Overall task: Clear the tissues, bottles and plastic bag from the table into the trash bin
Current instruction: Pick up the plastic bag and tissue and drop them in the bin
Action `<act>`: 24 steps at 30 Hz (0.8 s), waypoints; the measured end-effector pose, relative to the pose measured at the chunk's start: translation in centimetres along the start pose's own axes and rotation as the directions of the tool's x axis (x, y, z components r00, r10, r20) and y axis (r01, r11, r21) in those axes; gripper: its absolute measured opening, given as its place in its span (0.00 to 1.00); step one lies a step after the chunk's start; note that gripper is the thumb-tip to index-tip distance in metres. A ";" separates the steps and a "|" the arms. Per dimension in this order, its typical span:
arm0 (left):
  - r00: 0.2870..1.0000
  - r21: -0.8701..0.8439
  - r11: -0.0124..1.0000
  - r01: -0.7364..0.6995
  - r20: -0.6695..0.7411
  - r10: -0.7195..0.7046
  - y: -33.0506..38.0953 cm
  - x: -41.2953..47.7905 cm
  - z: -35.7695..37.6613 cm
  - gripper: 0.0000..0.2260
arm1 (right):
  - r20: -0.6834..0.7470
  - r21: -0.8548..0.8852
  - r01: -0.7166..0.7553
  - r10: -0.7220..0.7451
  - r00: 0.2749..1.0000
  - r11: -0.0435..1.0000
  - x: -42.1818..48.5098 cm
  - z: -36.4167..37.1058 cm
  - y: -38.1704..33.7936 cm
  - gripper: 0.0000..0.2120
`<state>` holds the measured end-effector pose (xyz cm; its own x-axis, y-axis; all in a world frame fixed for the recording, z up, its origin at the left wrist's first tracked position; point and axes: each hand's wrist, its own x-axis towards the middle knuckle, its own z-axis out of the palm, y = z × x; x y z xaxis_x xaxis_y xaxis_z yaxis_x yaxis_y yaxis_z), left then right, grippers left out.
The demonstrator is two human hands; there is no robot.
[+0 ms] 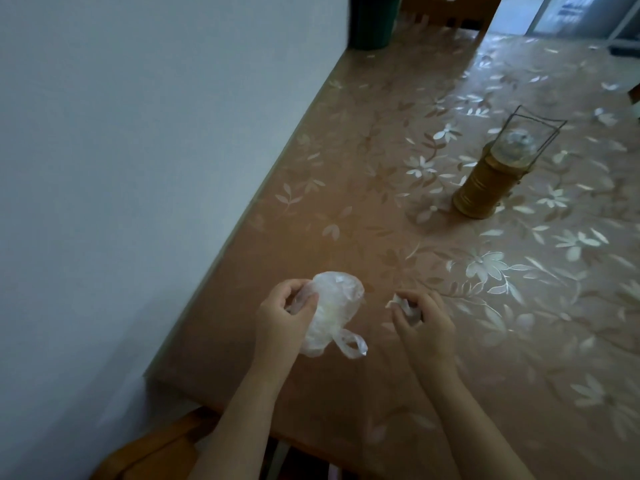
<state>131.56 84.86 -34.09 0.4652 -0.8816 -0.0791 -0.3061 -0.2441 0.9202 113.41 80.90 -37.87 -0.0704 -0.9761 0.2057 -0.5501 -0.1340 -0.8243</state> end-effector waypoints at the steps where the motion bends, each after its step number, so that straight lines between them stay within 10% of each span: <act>1: 1.000 -0.017 1.000 -0.007 0.003 0.007 0.5 -0.5 0.0 0.09 | -0.017 0.009 0.021 -0.021 1.000 1.000 -0.1 -0.7 -0.6 0.09; 24: 0.839 -0.273 0.926 -0.260 0.412 0.357 12.4 -13.9 10.3 0.09 | -0.463 -0.019 0.081 -0.080 0.883 0.997 -9.8 -22.4 -2.8 0.09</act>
<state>112.75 89.97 -25.48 -0.0608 -0.9927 0.1040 -0.1777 0.1133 0.9775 97.03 94.64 -25.79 -0.4034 -0.7716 0.4918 -0.5694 -0.2090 -0.7951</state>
